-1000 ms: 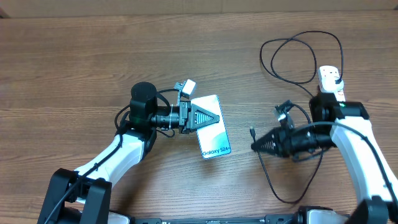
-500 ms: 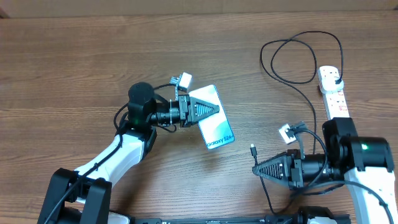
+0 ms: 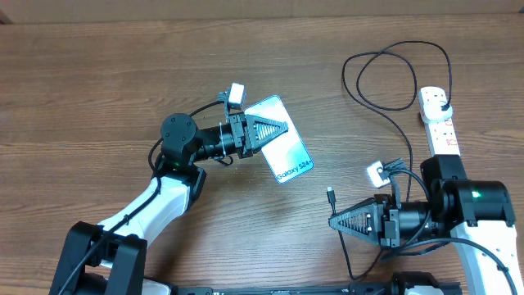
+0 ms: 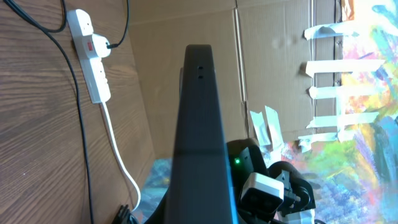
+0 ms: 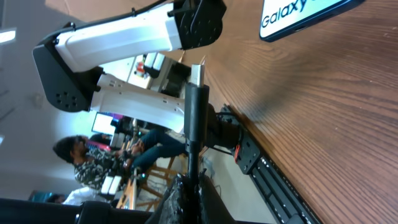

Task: Plug charger to phone and switch on socket
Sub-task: 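Lift the cable plug with the right gripper and carry it toward the phone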

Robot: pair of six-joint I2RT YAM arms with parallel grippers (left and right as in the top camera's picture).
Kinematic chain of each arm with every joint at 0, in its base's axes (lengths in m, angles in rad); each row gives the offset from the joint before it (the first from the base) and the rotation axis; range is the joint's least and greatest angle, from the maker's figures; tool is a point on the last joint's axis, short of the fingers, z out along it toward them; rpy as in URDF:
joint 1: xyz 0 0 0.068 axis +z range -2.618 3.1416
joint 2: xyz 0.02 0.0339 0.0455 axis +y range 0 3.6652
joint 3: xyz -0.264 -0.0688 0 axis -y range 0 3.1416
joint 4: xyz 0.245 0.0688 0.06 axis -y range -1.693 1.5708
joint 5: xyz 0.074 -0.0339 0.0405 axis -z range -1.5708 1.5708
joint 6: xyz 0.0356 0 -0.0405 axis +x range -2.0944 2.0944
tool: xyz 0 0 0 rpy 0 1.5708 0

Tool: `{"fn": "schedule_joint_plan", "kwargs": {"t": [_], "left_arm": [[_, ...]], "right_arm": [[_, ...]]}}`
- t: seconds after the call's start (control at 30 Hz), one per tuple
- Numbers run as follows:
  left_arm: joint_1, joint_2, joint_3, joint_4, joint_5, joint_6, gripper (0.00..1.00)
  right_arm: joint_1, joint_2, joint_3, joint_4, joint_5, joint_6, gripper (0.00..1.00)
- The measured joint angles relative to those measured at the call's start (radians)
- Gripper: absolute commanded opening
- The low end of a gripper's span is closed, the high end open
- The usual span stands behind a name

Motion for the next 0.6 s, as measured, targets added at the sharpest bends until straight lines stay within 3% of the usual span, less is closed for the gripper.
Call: {"fn": "schedule_joint_plan", "kwargs": {"t": [0.3, 0.47, 0.6], "left_arm": [[0.005, 0.000, 0.000, -0.003, 0.032, -0.034, 0.04], [0.111, 0.000, 0.000, -0.005, 0.123, -0.060, 0.04], [0.202, 0.000, 0.000, -0.005, 0.173, -0.089, 0.04]], "right_arm": [[0.110, 0.089, -0.002, 0.224, -0.010, 0.164, 0.04], [0.173, 0.101, -0.002, 0.267, -0.011, 0.237, 0.04], [0.202, 0.100, -0.008, 0.517, 0.019, 0.403, 0.04]]}}
